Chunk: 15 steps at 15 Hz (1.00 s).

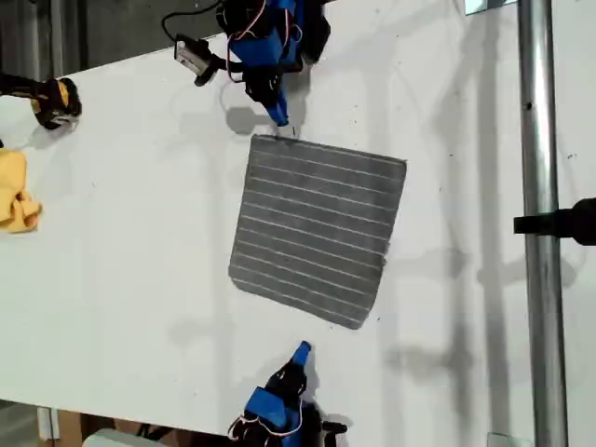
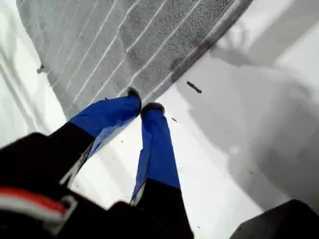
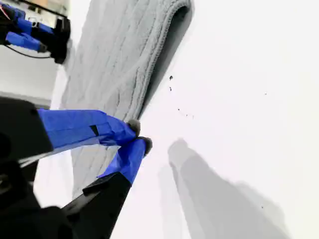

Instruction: Grasp corners of a towel and fold twice.

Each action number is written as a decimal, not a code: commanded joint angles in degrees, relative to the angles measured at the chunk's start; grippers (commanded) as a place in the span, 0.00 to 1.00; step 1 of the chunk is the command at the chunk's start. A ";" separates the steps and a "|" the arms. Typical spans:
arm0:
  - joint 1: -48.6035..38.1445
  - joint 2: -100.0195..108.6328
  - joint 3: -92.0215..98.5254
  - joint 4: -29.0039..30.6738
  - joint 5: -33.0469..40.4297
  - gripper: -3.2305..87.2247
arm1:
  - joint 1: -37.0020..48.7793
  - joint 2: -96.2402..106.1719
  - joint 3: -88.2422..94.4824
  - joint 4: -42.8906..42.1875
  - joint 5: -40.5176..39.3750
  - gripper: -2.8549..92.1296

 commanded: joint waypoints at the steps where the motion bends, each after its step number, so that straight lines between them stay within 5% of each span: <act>1: -6.59 0.26 0.44 -1.05 -20.74 0.02 | -5.71 0.44 -2.37 0.62 -0.18 0.03; 7: -6.59 0.26 0.35 -0.26 -23.38 0.03 | -10.11 -3.25 -12.57 -0.79 0.00 0.03; 13: -5.27 0.26 0.35 -0.35 -26.28 0.03 | -25.40 -67.32 -47.02 -23.64 -3.52 0.03; 15: -4.92 0.26 0.35 -0.26 -25.84 0.03 | -30.85 -79.10 -53.61 -24.17 -3.78 0.03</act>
